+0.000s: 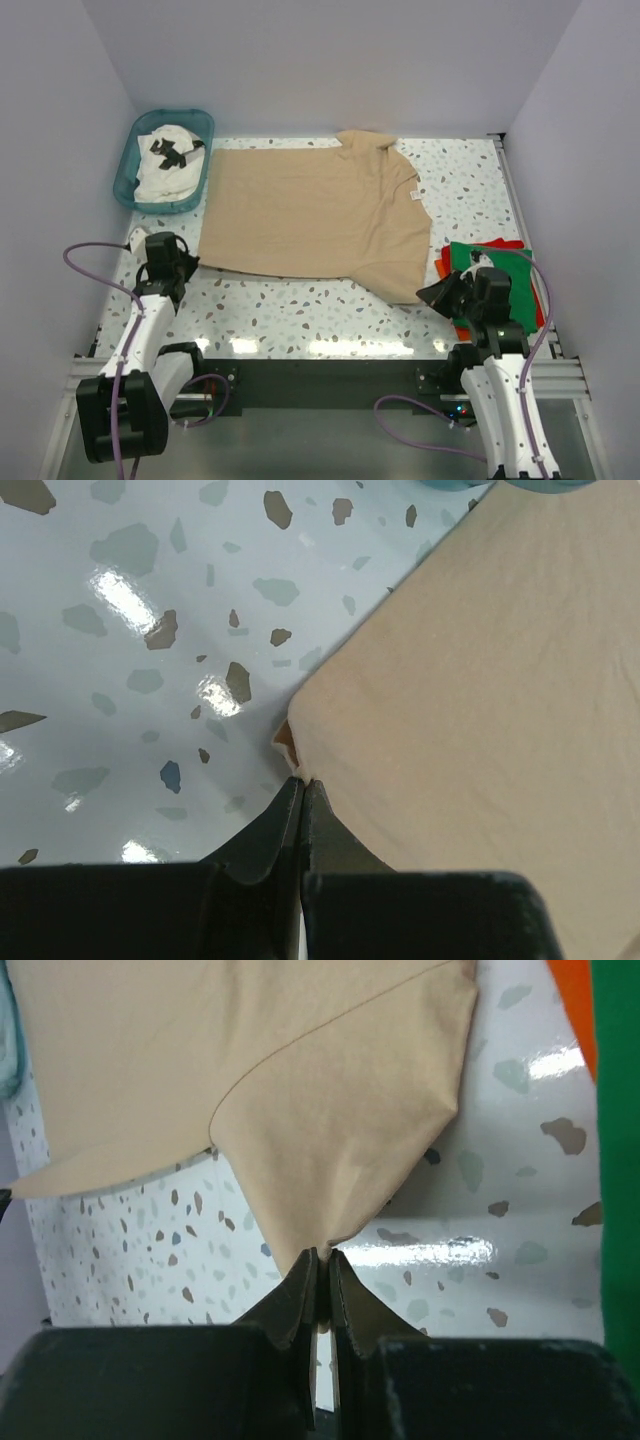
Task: Fold and stack the t-shirts
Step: Flatten the tshirt out, then fold the tshirt
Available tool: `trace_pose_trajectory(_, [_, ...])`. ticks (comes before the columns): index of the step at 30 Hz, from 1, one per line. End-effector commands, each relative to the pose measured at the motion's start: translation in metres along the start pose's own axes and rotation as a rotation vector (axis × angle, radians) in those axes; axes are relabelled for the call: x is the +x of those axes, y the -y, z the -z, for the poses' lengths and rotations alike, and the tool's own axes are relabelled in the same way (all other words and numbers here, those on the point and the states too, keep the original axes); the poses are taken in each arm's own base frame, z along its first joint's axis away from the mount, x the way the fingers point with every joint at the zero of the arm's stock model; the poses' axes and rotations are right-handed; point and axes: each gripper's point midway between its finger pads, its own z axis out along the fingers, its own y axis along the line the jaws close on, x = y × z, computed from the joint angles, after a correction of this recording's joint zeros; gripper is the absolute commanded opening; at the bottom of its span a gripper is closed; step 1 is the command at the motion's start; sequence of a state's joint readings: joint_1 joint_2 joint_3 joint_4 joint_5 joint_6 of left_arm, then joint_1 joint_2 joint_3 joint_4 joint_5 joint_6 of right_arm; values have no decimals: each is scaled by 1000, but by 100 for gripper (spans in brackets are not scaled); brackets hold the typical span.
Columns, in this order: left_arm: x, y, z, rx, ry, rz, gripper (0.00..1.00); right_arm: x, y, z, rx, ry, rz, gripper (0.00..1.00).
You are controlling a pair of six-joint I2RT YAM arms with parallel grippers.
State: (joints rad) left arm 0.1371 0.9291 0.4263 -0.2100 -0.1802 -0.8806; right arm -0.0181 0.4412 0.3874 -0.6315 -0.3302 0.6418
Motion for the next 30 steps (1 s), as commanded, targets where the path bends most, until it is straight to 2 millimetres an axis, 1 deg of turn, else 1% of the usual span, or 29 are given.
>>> trace_pose_trajectory(1, [-6,-10,0,-45,34,9,0,29,1,5,-33,-82,-55,0])
trace_pose_trajectory(3, [-7,-8,-1,-44,30,6,0,33,6,2,-24,-90,-64,0])
trace_pose_trajectory(5, [-4,-8,-3,-44,20,1,0,33,5,-3,-37,-94,-73,0])
trace_pose_trajectory(6, [-6,-6,-3,-40,24,-1,0,36,3,-5,-47,-112,-59,0])
trace_pose_trajectory(7, [-5,-7,-4,-45,21,-1,0,37,5,-9,-30,-120,-67,0])
trace_pose_trajectory(8, [-6,-7,-4,-45,18,-3,0,30,0,-12,-41,-102,-54,0])
trace_pose_trajectory(9, [-8,-4,-4,-40,21,-4,0,29,-6,-13,-48,-111,-31,0])
trace_pose_trajectory(10, [-6,-4,-5,-41,14,-6,0,26,-3,-18,0,-112,-29,0])
trace_pose_trajectory(11, [-8,-2,-5,-39,16,-4,0,12,-17,-17,-18,-75,-4,0])
trace_pose_trajectory(12, [-8,-2,-6,-41,14,-5,0,16,-29,-19,-34,-94,38,0])
trace_pose_trajectory(13, [-8,-2,-6,-40,13,-5,0,10,-31,-23,-5,-76,45,0])
trace_pose_trajectory(14, [-9,1,-7,-35,12,-7,0,4,-41,-29,2,-78,60,0])
trace_pose_trajectory(15, [-9,2,-7,-31,9,-5,0,7,-46,-32,6,-98,83,0])
trace_pose_trajectory(16, [-8,3,-9,-33,0,-7,0,2,-48,-37,24,-84,91,0])
trace_pose_trajectory(18, [-15,14,-11,-12,4,-15,0,-7,-54,-45,52,-85,100,0])
trace_pose_trajectory(19, [-13,15,-14,-17,-17,-23,0,-15,-52,-47,79,-64,119,0])
trace_pose_trajectory(20, [-19,23,-15,-4,-12,-28,0,-25,-60,-49,85,-49,129,0])
trace_pose_trajectory(21, [-15,25,-20,-9,-40,-35,0,-33,-64,-50,91,-32,139,0])
trace_pose_trajectory(22, [-16,28,-22,-6,-46,-40,0,-36,-65,-51,107,-38,160,0])
trace_pose_trajectory(23, [-21,36,-23,7,-44,-42,0,-52,-77,-49,104,-3,173,0])
trace_pose_trajectory(24, [-22,39,-25,10,-50,-43,0,-56,-75,-55,135,-13,190,0])
trace_pose_trajectory(25, [-23,45,-31,10,-63,-49,0,-67,-80,-58,159,-3,213,0])
trace_pose_trajectory(26, [-27,50,-30,22,-53,-51,1,-75,-87,-56,150,17,223,0])
trace_pose_trajectory(27, [-26,52,-35,18,-63,-56,1,-77,-84,-63,181,8,232,0])
trace_pose_trajectory(28, [-33,61,-37,29,-53,-59,2,-87,-93,-64,174,25,246,0])
trace_pose_trajectory(29, [-35,65,-38,31,-54,-64,3,-90,-94,-67,180,26,248,0])
trace_pose_trajectory(30, [-33,65,-44,18,-69,-69,4,-93,-92,-74,198,17,250,0])
